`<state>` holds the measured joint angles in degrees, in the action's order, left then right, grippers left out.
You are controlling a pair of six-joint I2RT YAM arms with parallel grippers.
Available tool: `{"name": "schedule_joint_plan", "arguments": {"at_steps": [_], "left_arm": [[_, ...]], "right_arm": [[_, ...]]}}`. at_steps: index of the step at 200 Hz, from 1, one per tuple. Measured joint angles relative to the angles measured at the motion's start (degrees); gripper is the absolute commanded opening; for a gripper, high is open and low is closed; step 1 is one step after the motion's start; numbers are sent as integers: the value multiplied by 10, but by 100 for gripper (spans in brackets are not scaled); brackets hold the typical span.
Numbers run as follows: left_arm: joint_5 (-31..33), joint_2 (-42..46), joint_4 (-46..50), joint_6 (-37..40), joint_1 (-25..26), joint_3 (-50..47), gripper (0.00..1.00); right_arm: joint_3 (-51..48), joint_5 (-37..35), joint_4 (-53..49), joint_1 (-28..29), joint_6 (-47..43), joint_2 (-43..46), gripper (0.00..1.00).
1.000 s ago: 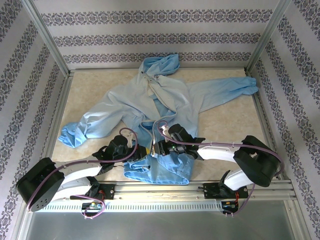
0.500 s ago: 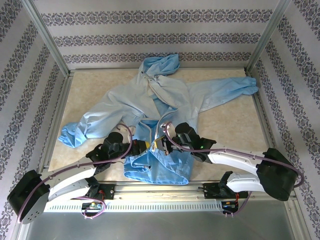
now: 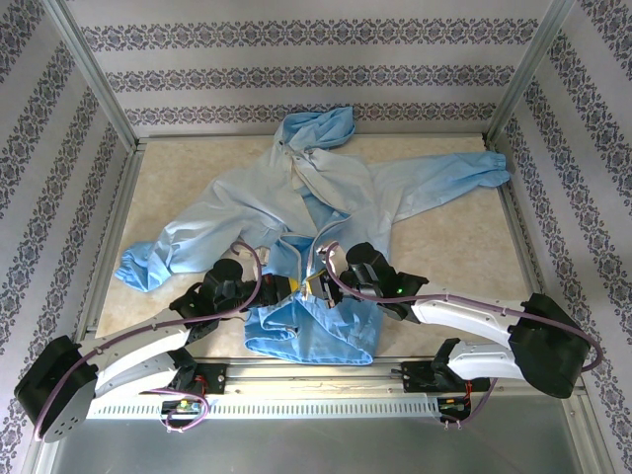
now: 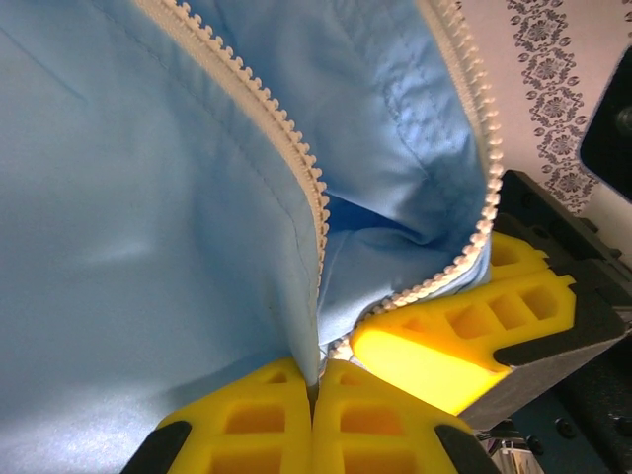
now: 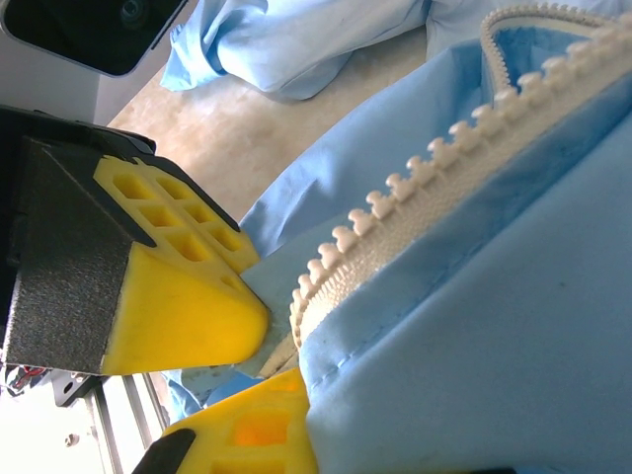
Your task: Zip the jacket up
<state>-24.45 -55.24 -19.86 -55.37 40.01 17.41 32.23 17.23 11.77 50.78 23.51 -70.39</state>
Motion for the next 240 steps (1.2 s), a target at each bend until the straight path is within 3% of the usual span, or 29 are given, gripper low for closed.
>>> {"name": "schedule_joint_plan", "arguments": {"at_steps": [180, 240], "left_arm": [[9, -39, -78, -17, 0, -27, 0], [1, -12, -89, -22, 9, -28, 0]], "right_arm": [[0, 7, 4, 0, 3, -7, 0], [0, -1, 0, 0, 10, -7, 0]]}}
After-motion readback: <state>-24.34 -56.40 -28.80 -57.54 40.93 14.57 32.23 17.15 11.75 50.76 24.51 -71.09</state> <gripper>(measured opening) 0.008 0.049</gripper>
